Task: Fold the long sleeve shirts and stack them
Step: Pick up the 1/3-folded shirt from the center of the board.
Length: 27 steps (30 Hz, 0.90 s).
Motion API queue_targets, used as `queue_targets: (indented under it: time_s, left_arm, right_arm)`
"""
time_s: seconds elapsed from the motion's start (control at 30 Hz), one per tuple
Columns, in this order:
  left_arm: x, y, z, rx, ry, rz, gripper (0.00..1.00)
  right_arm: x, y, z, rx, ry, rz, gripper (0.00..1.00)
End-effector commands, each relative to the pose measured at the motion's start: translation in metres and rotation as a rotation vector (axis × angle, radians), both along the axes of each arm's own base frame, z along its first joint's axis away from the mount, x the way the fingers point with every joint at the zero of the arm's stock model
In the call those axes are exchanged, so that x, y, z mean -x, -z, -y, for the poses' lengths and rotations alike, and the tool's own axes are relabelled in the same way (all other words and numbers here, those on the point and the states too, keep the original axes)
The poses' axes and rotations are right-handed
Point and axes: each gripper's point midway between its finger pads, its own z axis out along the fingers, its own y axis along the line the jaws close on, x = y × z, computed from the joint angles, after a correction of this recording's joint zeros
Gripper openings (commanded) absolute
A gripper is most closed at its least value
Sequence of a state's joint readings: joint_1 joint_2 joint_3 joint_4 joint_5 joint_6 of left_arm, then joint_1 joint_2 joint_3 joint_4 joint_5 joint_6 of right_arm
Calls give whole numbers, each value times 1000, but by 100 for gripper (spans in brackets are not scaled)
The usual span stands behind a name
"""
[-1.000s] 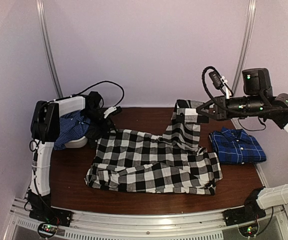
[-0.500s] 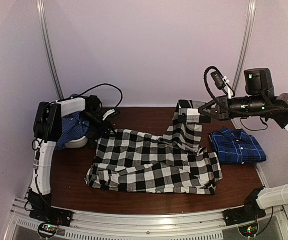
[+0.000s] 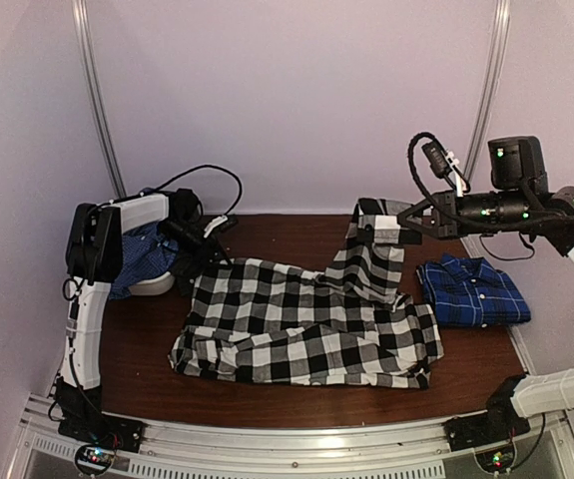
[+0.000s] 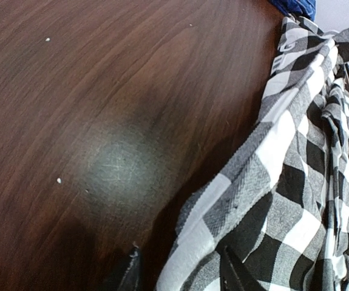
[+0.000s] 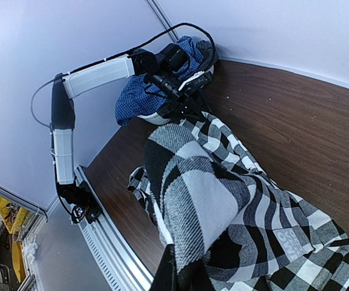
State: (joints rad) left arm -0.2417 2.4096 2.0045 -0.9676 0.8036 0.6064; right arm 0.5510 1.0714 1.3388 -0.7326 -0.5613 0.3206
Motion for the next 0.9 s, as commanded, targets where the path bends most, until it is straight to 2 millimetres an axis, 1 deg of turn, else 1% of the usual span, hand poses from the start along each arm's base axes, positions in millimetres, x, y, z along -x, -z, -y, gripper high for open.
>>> queue_targets:
  time_s: [0.0, 0.07, 0.13, 0.2, 0.23, 0.27, 0.3, 0.43, 0.63, 0.77, 0.8, 0.83, 0.87]
  left_arm:
    - [-10, -9, -2, 9, -25, 21, 39]
    - [-9, -9, -1, 14, -25, 17, 35]
    - [-8, -10, -1, 19, -20, 15, 28]
    - [-8, -11, -2, 12, -20, 18, 16]
    - [-9, -11, -2, 6, -25, 21, 8]
    - [-11, -13, -3, 3, -29, 26, 3]
    - [-12, -17, -2, 5, -33, 31, 0]
    - [-18, -36, -2, 4, -61, 55, 0]
    - [-14, -61, -5, -19, -122, 48, 0]
    - [-5, -66, -8, -69, -168, 69, 0]
    - [-2, -66, -8, -85, -173, 73, 0]
    - [1, -67, -8, -94, -179, 76, 0]
    - [4, -64, -9, -108, -187, 70, 0]
  right_arm:
    - [2, -4, 2, -18, -5, 22, 0]
    - [1, -3, 3, -18, -4, 21, 0]
    - [0, -3, 2, -18, -3, 19, 0]
    - [-2, -3, 3, -21, 5, 18, 0]
    - [-4, -3, 3, -22, 11, 16, 0]
    - [-5, -3, 3, -25, 17, 15, 0]
    - [-7, -3, 4, -25, 24, 12, 0]
    - [-14, -8, 14, -10, 87, 22, 0]
    - [-27, -12, 33, 53, 178, 26, 0]
    - [-45, -15, 48, 124, 250, 33, 0]
    - [-52, -16, 51, 137, 262, 32, 0]
    - [-57, -22, 55, 143, 280, 45, 0]
    - [-66, -21, 56, 163, 292, 44, 0]
